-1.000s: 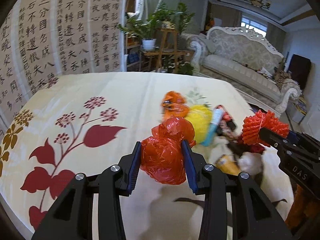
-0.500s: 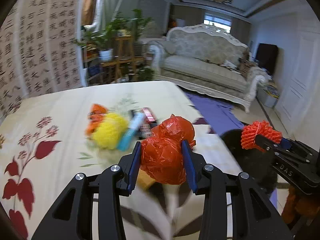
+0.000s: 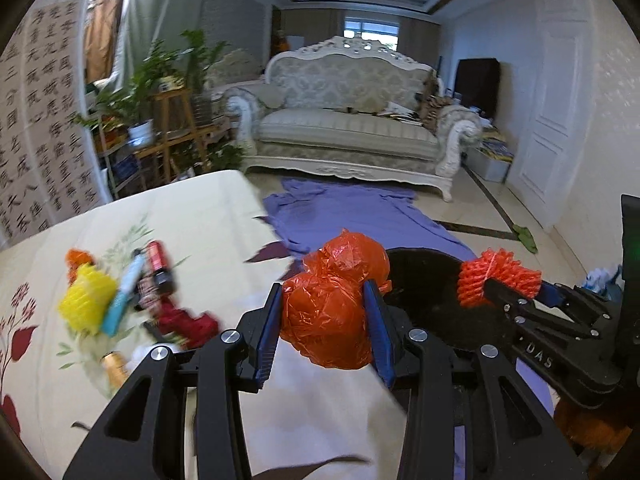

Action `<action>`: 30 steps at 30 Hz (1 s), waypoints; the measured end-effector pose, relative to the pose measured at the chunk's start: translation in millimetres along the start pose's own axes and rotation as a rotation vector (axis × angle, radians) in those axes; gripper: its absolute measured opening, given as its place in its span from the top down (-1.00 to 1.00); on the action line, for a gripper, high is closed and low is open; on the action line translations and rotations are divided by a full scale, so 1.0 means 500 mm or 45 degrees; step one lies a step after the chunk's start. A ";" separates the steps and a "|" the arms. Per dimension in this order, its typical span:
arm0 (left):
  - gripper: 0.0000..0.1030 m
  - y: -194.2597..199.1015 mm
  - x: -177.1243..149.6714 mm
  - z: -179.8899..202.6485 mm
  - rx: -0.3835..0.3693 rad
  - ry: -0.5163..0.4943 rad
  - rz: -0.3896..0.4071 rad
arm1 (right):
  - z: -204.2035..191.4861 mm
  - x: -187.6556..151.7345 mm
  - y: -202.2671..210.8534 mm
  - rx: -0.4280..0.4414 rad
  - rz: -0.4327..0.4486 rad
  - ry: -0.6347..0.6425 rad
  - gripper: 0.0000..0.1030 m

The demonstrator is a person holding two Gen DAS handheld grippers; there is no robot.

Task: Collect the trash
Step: 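Carry the red bag and red mesh net over the bin and release both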

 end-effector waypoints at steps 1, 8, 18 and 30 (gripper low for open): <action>0.21 -0.012 0.004 0.014 -0.004 -0.017 -0.006 | 0.006 0.000 -0.003 -0.002 -0.001 -0.006 0.21; 0.20 -0.077 0.027 0.077 -0.029 -0.088 -0.031 | 0.049 0.017 -0.031 -0.012 0.007 -0.050 0.10; -0.19 -0.129 0.036 0.085 -0.002 -0.093 -0.064 | 0.099 0.009 -0.056 -0.050 -0.012 -0.123 -0.04; -0.29 -0.096 0.027 0.043 0.059 -0.036 -0.075 | 0.075 0.003 -0.043 -0.013 -0.020 -0.102 -0.05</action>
Point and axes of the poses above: each gripper's, at about its wrist camera, not at the fingertips, and y roughly against the way its jaws point, z to its right, x to its top, the point moved 8 cm from there along -y, roughly the way its jaws point, and after that the axes turned 4 degrees about -z, right-handed, at the moved point
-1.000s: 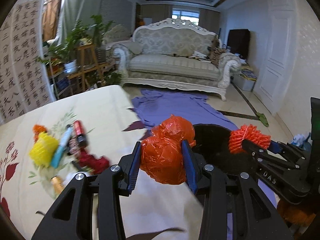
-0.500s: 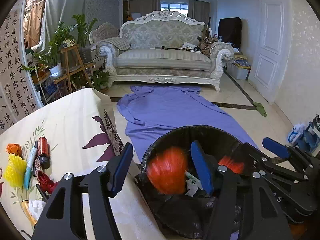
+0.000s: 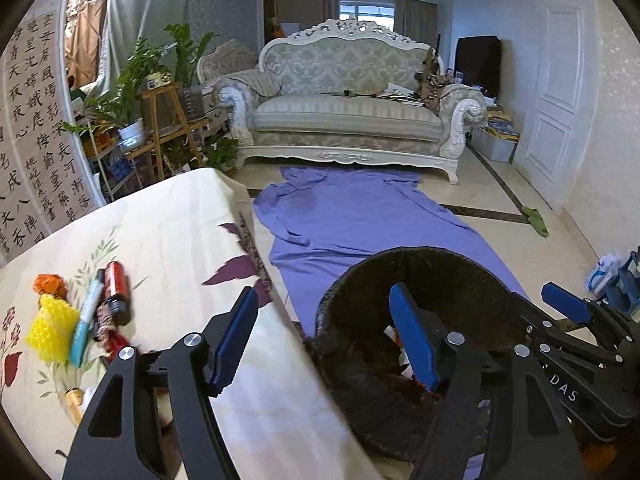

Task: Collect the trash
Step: 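Carry the red bag and red mesh net over the bin and release both, then grasp the gold can with the left gripper while the right grasps the white plastic bag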

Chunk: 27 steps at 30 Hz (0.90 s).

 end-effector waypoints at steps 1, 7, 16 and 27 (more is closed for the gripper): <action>-0.29 0.006 -0.003 -0.009 0.011 0.006 0.000 | -0.006 0.000 0.002 0.004 0.000 0.004 -0.05; -0.29 0.042 -0.023 -0.055 0.058 0.051 -0.006 | -0.056 -0.005 0.022 0.054 0.004 0.046 -0.05; -0.29 0.107 -0.067 -0.166 0.177 0.157 -0.008 | -0.154 -0.020 0.048 0.148 0.007 0.136 -0.06; -0.29 0.141 -0.153 -0.289 0.297 0.306 -0.081 | -0.244 -0.045 0.073 0.237 -0.005 0.231 -0.06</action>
Point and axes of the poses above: each gripper's, at about its wrist camera, not at the fingertips, and y roughly against the way its jaws point, z to its right, x to its top, the point moved 8 cm from there along -y, roughly the way its jaws point, and after that the axes turned 4 degrees about -z, right-handed, at the moved point
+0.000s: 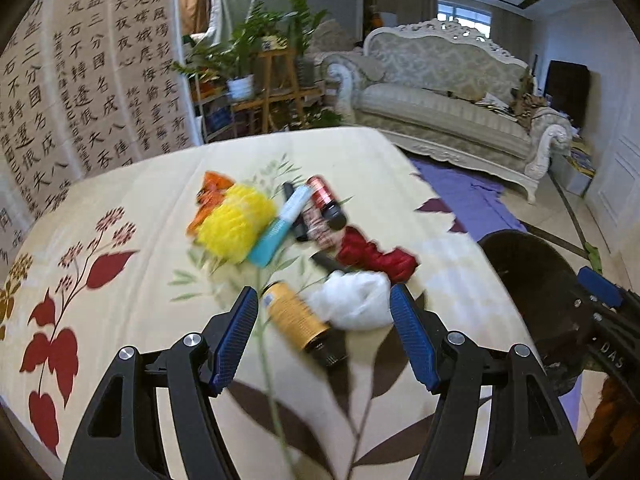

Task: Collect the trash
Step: 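Grasp the gold can with the left gripper while the right grasps the white plastic bag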

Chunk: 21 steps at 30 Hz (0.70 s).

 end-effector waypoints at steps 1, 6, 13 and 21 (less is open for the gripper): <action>-0.29 -0.001 -0.005 -0.004 0.006 0.003 -0.005 | -0.003 -0.001 0.001 0.003 -0.001 0.003 -0.06; -0.29 -0.022 -0.023 -0.020 0.015 0.020 -0.050 | -0.027 -0.001 -0.005 0.033 -0.020 0.017 -0.06; -0.29 -0.046 -0.042 -0.028 0.020 0.014 -0.101 | -0.054 0.004 -0.013 0.059 -0.030 0.045 -0.06; -0.29 -0.057 -0.055 -0.078 0.065 0.061 -0.140 | -0.095 0.003 -0.022 0.096 -0.044 0.090 -0.06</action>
Point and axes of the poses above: each gripper's, at about its wrist camera, not at the fingertips, and y roughly against the way its jaws point, z to its right, x to its top, the point moved 8 cm from there along -y, roughly the way its jaws point, and after that the axes turned 4 degrees about -z, right-handed, at the moved point
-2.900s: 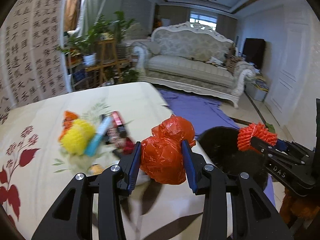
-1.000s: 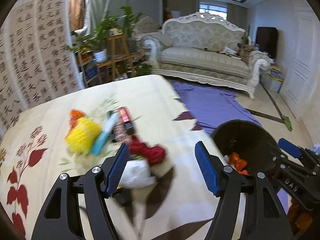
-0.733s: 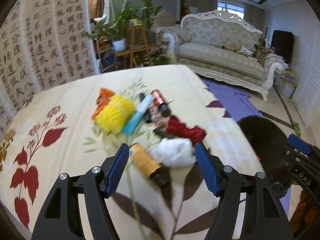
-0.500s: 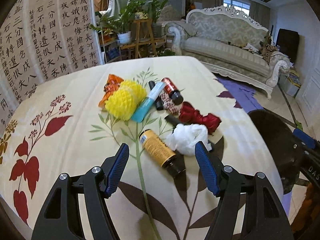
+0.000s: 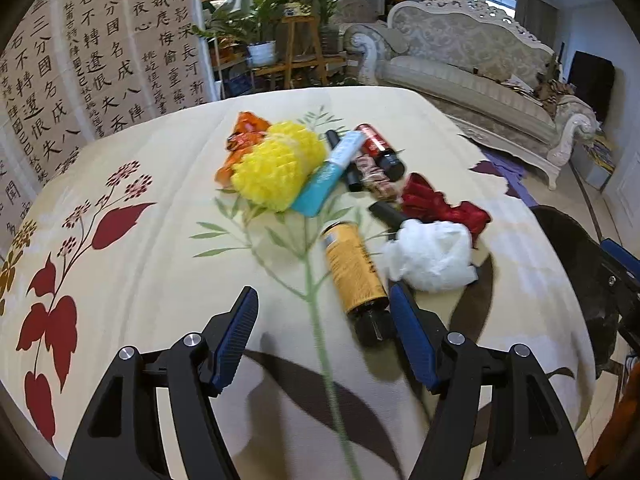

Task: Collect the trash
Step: 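Grasp the gold can with the left gripper while the right grasps the white plastic bag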

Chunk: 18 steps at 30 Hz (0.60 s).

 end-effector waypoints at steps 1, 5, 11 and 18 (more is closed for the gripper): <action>-0.29 -0.001 -0.001 -0.004 0.003 0.004 -0.004 | -0.004 0.000 -0.002 0.004 -0.002 0.004 -0.06; -0.29 -0.005 0.001 -0.014 -0.007 0.021 -0.009 | -0.022 0.002 -0.009 0.020 -0.011 0.023 -0.06; -0.12 -0.014 0.017 -0.001 -0.037 -0.025 0.003 | -0.043 0.008 -0.014 0.032 -0.014 0.045 -0.06; 0.50 -0.020 0.010 0.008 -0.112 -0.045 -0.025 | -0.071 0.009 -0.018 0.051 -0.024 0.081 -0.06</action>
Point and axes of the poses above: each gripper's, at about its wrist camera, not at the fingertips, and y roughly against the way its jaws point, z to its right, x to its top, the point moved 8 cm from there along -y, roughly the way its jaws point, and after that the axes turned 4 degrees about -z, right-handed, at the moved point
